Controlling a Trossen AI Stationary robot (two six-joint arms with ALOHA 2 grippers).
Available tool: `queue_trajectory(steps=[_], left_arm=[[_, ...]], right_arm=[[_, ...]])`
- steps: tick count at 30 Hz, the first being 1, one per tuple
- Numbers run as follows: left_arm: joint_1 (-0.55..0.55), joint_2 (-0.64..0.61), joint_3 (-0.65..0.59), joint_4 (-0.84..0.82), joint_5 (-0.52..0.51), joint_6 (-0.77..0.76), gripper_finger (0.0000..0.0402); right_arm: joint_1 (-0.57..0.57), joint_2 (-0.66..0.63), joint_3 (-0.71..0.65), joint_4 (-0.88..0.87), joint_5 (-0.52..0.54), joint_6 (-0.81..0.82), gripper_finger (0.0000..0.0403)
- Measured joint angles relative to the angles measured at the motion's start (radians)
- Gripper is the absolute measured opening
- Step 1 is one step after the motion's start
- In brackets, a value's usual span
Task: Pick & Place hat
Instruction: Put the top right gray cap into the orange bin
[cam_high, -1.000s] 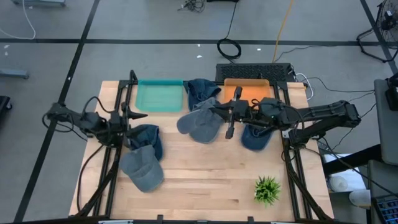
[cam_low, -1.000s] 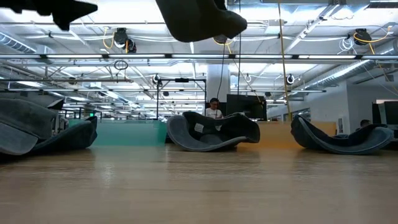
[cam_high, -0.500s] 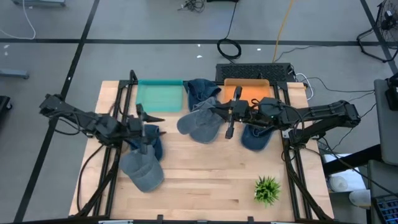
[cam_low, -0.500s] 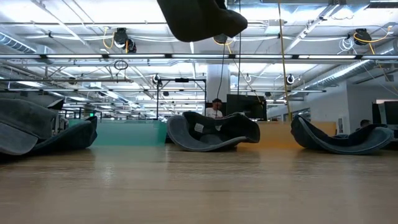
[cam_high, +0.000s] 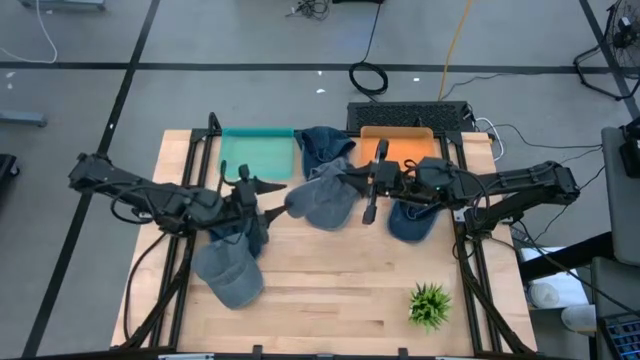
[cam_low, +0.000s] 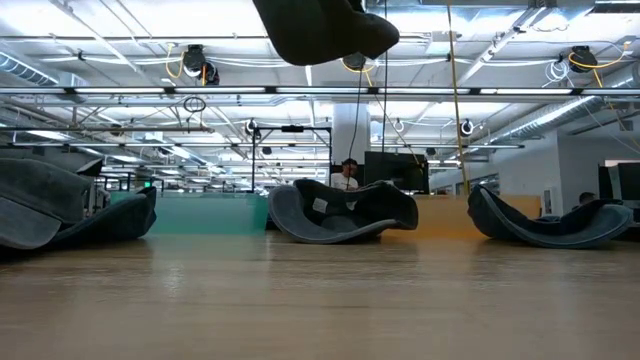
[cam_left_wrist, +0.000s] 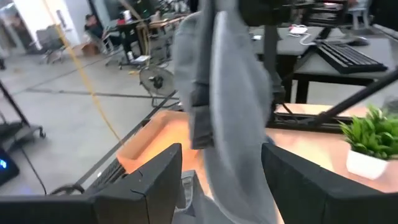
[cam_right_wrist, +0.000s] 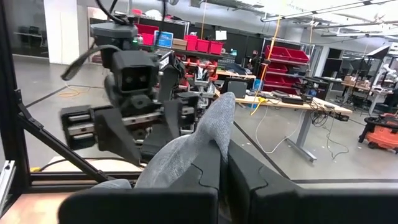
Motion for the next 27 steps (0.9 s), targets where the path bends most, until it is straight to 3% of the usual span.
queue_trajectory(steps=[3,8,11,21,27], left_arm=[[0.026,0.006,0.0,-0.012,0.022,-0.068,0.023],[0.076,0.006,0.0,-0.017,0.265,-0.166,0.023],[0.092,0.006,0.0,-0.035,0.348,-0.216,0.023],[0.105,0.006,0.0,-0.055,0.452,-0.239,0.0227],[0.106,0.006,0.0,-0.05,0.453,-0.223,0.017]], right_arm=[[0.0,0.0,0.0,0.0,0.0,0.001,0.0],[0.0,0.0,0.0,0.0,0.0,0.001,0.0],[0.001,0.0,0.0,0.0,0.0,0.001,0.0],[0.001,0.0,0.0,0.001,-0.001,0.001,0.0],[0.001,0.0,0.0,0.001,-0.001,0.0,0.0]])
